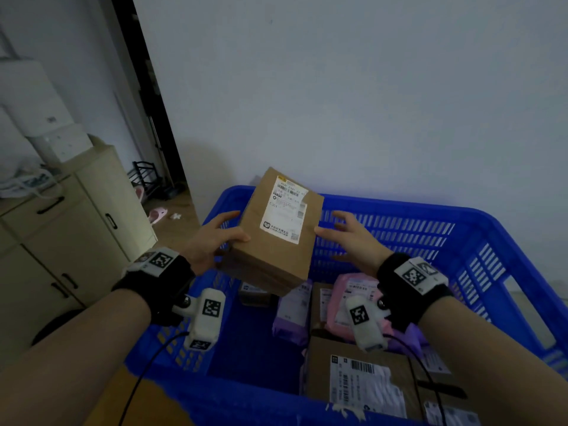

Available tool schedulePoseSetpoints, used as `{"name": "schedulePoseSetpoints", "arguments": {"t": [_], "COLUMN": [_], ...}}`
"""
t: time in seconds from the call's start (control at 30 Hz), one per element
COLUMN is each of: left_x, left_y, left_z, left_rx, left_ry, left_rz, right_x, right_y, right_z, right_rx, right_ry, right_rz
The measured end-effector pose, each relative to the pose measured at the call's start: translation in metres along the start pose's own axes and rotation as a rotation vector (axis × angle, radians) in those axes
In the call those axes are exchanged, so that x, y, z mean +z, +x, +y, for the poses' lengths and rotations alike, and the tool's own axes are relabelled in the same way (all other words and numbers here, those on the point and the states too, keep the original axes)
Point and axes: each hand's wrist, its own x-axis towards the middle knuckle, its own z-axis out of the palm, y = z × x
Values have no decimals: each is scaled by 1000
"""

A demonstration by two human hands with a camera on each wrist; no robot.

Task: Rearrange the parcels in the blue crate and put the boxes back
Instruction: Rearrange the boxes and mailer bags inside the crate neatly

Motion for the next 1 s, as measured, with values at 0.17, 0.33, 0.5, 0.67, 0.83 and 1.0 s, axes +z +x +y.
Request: {"name": "schedulePoseSetpoints", "arguments": {"t": [0.17, 0.33, 0.5, 0.67, 0.83, 1.0], "left_x": [4, 5, 8, 9, 7, 2], "left_y": [-5, -1, 13, 26, 44, 56], "left_z": [-3, -13, -25, -44, -66, -77], "left_rx": [-9, -119, -178, -319, -428, -520], "left_ry": [-116, 68, 295, 566, 773, 850], "left_rz": [-106, -154, -5, -60, -50, -32], "right_x": [-5, 10, 29, 50, 68, 78], "right_y": [9, 15, 19, 28, 36, 44], "right_z": [-1, 24, 58, 82, 103, 120], "right_rx": [110, 106, 204, 324, 448, 561], "right_ry": [193, 227, 205, 96, 15, 33], "right_rz": [-223, -303, -323, -373, -454, -560]}}
